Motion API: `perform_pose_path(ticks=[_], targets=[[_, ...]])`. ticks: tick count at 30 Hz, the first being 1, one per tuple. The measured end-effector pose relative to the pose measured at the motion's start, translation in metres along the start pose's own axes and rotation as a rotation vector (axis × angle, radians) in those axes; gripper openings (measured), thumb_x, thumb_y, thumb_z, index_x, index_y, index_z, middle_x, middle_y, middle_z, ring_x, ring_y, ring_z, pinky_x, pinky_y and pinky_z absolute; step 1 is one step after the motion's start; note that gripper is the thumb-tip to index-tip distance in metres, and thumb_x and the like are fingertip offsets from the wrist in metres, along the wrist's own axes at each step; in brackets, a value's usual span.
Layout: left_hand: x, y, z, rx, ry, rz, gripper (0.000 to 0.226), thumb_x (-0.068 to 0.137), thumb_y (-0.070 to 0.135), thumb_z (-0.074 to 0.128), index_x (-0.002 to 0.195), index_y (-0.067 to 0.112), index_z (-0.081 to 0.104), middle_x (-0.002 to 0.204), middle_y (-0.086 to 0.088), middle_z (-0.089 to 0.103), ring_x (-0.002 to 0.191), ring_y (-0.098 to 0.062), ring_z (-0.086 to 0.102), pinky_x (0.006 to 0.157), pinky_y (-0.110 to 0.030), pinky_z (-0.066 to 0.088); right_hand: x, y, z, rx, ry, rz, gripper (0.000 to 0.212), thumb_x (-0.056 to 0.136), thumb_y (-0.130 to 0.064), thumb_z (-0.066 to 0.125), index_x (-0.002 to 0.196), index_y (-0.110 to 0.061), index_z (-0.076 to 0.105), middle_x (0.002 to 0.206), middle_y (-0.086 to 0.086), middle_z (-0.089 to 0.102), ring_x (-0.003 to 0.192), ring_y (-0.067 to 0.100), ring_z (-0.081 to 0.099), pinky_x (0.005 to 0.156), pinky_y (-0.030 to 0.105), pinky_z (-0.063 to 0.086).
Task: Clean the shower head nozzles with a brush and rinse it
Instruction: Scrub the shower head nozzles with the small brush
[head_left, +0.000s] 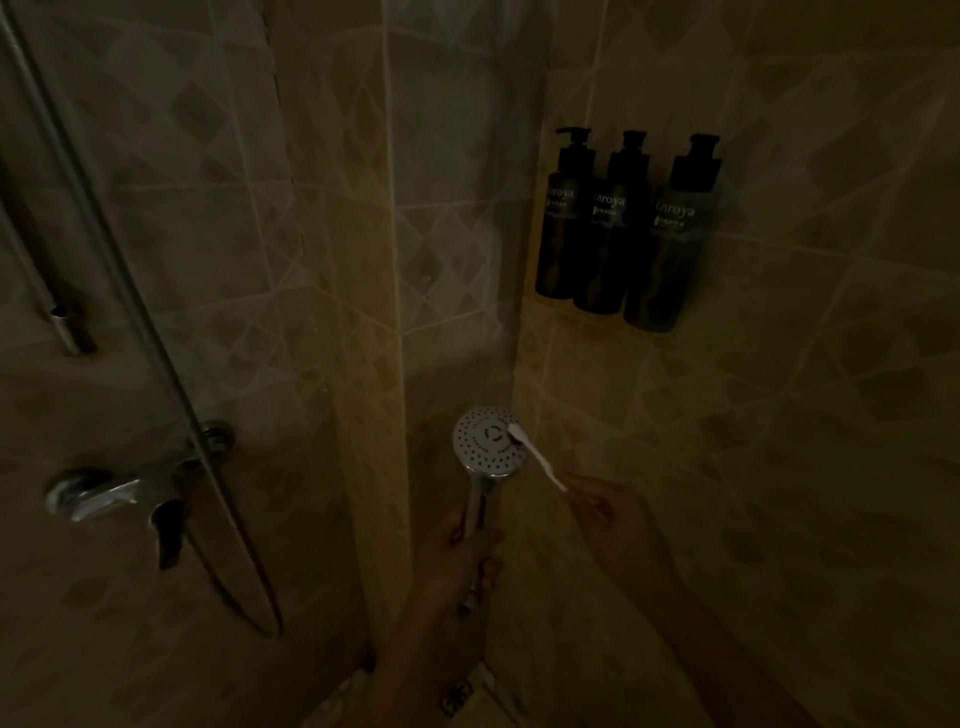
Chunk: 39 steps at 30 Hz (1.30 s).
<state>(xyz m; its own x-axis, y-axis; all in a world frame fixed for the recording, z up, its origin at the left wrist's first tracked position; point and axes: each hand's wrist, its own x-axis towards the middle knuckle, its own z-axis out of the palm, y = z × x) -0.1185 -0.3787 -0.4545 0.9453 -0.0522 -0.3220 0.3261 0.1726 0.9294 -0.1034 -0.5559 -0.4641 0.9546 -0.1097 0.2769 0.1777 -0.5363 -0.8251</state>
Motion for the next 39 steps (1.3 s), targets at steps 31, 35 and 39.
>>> perform_pose_path(ticks=[31,35,39], targets=[[0.013,-0.021,0.001,0.185,0.059,0.228,0.017,0.094,0.026,0.051,0.092,0.041,0.06,0.081,-0.007,0.065,0.053,-0.017,0.054,0.051,-0.026,0.04,0.01,-0.013,0.009,-0.085,-0.122,-0.163,0.032,0.093,-0.021,0.055,0.118,-0.042,0.057,0.11,-0.028,0.061,0.099,-0.01,0.061,0.088,0.013,0.05],[0.013,-0.017,0.002,0.207,0.039,0.262,0.023,0.094,0.028,0.05,0.107,0.047,0.054,0.075,-0.001,0.066,0.043,-0.009,0.05,0.039,-0.018,0.037,0.018,-0.011,0.006,0.025,-0.072,-0.075,0.027,0.094,-0.023,0.054,0.117,-0.035,0.062,0.114,-0.023,0.062,0.106,-0.012,0.056,0.095,0.014,0.046],[0.013,-0.013,0.002,0.177,0.02,0.251,0.022,0.094,0.025,0.05,0.109,0.041,0.055,0.074,-0.002,0.065,0.039,-0.006,0.048,0.036,-0.016,0.037,0.016,-0.015,0.005,0.003,-0.101,-0.112,0.029,0.094,-0.021,0.054,0.12,-0.03,0.062,0.11,-0.031,0.057,0.1,-0.023,0.052,0.088,0.002,0.041]])
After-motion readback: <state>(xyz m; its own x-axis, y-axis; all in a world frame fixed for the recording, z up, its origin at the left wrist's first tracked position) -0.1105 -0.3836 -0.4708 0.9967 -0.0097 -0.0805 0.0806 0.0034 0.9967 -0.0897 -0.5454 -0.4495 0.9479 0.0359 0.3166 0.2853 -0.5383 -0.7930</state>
